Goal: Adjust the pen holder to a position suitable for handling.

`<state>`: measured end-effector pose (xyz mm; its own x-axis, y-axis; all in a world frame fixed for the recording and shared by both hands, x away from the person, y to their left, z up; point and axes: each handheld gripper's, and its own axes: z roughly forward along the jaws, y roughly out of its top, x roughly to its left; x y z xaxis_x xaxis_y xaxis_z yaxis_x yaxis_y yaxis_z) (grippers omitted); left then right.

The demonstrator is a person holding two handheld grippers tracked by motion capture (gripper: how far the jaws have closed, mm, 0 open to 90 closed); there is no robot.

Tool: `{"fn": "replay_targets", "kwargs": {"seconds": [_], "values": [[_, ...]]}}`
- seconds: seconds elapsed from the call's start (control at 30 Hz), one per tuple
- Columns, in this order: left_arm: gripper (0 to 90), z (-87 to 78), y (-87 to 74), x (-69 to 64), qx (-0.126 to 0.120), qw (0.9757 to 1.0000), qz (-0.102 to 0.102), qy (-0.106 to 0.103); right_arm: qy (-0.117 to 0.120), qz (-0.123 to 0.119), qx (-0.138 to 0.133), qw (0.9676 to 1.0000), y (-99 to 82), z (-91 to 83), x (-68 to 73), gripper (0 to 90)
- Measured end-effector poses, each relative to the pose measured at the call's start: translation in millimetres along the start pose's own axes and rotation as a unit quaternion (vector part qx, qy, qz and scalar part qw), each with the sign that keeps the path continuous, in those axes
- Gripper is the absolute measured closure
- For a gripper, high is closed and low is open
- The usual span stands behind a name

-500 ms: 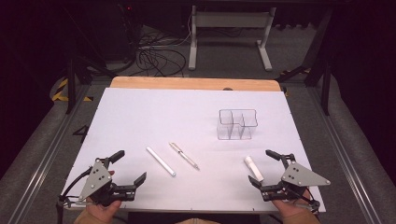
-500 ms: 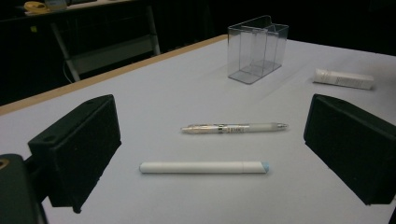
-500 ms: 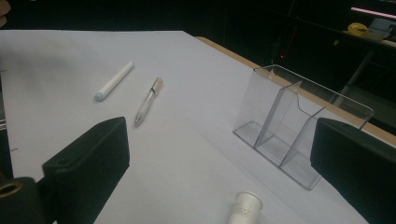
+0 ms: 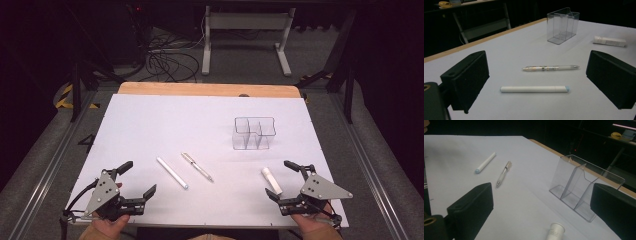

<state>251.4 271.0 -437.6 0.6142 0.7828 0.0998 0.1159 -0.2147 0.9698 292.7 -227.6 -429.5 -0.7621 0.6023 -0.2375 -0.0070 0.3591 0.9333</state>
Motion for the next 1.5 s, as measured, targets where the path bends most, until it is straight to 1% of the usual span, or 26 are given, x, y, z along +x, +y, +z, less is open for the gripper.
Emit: {"fn": "replay_targets", "kwargs": {"seconds": [0.07, 0.1, 0.33, 0.43, 0.57, 0.77, 0.8, 0.83, 0.9, 0.97, 1.13, 1.27, 1.3, 1.33, 1.37, 1.43, 1.47, 1.5], "values": [[5.7, 0.0, 0.0, -0.1, 0.0, 1.0, 0.0, 0.001, -0.002, -0.001, 0.0, 1.0, 0.7, 0.0, 0.2, 5.2], [6.1, 0.1, 0.1, -0.2, 0.003, 1.0, 0.002, 0.006, -0.002, -0.001, 0.0, 1.0, 1.0, -0.1, 0.1, 5.2], [6.5, 0.1, 0.5, 0.2, 0.005, 1.0, 0.0, 0.006, -0.003, 0.002, 0.01, 0.9999, 5.8, 2.1, -2.3, 5.1], [6.5, 0.5, 0.3, -0.2, 0.004, 1.0, 0.0, 0.007, 0.007, 0.014, 0.012, 0.9998, 12.6, 5.1, -8.6, 5.1], [6.6, 0.5, 0.3, -0.1, 0.004, 1.0, 0.0, 0.007, 0.015, 0.017, 0.02, 0.9995, 19.8, 10.1, -14.3, 5.1], [6.6, 0.0, 0.7, -0.1, 0.004, 1.0, -0.001, 0.006, 0.02, 0.013, 0.027, 0.9994, 27.6, 17.1, -18.0, 5.1], [6.5, 0.0, 0.6, -0.3, 0.004, 1.0, -0.002, 0.007, 0.018, 0.009, 0.027, 0.9994, 31.2, 19.5, -19.7, 5.1], [6.5, 0.0, 0.7, -0.5, 0.004, 1.0, -0.001, 0.007, 0.018, 0.009, 0.027, 0.9994, 31.2, 19.5, -19.7, 5.1], [6.5, 0.4, 0.6, -0.7, 0.004, 1.0, -0.001, 0.007, 0.011, 0.005, 0.031, 0.9995, 36.3, 21.0, -22.4, 5.5], [6.6, 0.6, 0.5, -0.5, 0.005, 1.0, 0.0, 0.006, 0.01, 0.005, 0.029, 0.9995, 39.2, 21.9, -24.5, 5.5], [6.6, 0.3, 0.7, -0.7, 0.004, 1.0, 0.0, 0.006, 0.011, -0.002, 0.033, 0.9994, 43.4, 25.9, -26.5, 5.4], [6.6, 0.3, 0.5, -0.4, 0.006, 1.0, 0.0, 0.006, 0.012, 0.0, 0.037, 0.9992, 44.7, 27.5, -28.2, 5.6], [6.5, 0.6, 0.4, -0.3, 0.006, 1.0, 0.0, 0.006, 0.015, 0.001, 0.047, 0.9988, 46.9, 28.1, -29.8, 7.3], [6.5, 0.8, 0.3, -0.3, 0.006, 1.0, 0.0, 0.006, 0.015, 0.001, 0.047, 0.9988, 46.9, 28.1, -29.8, 7.3], [6.6, 0.8, 0.4, 0.0, 0.007, 1.0, 0.001, 0.006, 0.019, -0.003, 0.05, 0.9986, 50.0, 28.8, -30.7, 10.2], [6.5, 0.7, 0.5, -0.1, 0.007, 1.0, 0.002, 0.006, 0.026, -0.009, 0.063, 0.9976, 53.6, 31.1, -32.1, 13.2], [6.5, 0.7, 0.4, -0.3, 0.007, 1.0, 0.0, 0.006, 0.026, -0.009, 0.063, 0.9976, 53.6, 31.1, -32.1, 13.2], [6.6, 0.6, 0.5, -0.3, 0.007, 1.0, 0.0, 0.006, 0.034, -0.014, 0.075, 0.9965, 57.1, 34.4, -34.1, 16.5]]}}
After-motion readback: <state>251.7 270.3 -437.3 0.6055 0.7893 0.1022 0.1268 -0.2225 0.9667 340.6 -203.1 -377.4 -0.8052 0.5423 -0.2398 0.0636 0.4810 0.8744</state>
